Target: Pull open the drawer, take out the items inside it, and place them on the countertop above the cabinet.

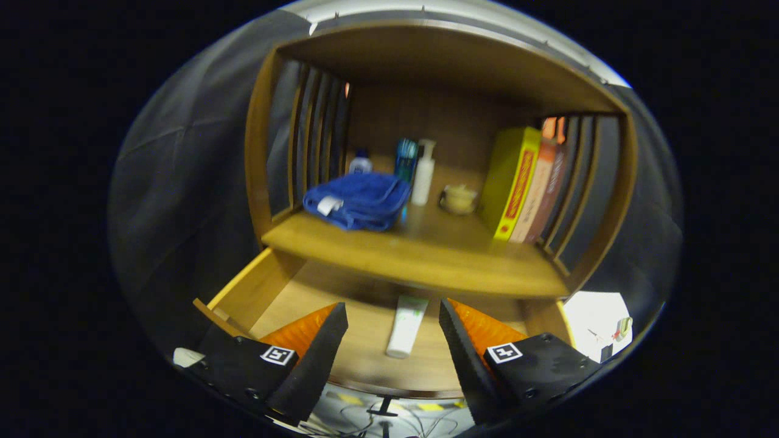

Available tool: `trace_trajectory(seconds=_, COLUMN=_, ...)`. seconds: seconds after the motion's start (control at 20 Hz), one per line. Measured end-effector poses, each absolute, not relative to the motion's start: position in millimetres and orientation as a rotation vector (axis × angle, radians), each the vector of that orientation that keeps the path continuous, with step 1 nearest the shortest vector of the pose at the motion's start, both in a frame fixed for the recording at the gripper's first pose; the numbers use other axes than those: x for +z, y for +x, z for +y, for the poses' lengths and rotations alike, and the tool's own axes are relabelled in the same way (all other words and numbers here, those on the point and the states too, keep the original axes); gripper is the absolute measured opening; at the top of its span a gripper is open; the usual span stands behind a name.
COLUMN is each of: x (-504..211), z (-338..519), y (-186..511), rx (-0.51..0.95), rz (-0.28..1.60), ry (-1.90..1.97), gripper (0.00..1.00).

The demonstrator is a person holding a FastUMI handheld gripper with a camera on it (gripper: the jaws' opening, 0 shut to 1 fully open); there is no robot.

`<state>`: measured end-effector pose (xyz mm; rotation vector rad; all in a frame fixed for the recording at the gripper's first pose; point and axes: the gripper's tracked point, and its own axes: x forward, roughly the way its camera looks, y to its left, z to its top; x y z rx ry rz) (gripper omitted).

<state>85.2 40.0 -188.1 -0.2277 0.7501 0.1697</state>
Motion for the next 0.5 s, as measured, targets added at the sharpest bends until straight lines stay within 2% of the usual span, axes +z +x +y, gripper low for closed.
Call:
trace_trajectory(seconds=0.3, x=-268.6, z=5.2, y=103.3, rx=0.051, rz=1.018, ry=-0.211, gripper=0.99)
trace_trajectory(seconds=0.5, x=-293.1, z=-9.4, y=107.5, rx=-0.011, rz=1.094, ry=-0.178, gripper=0.99)
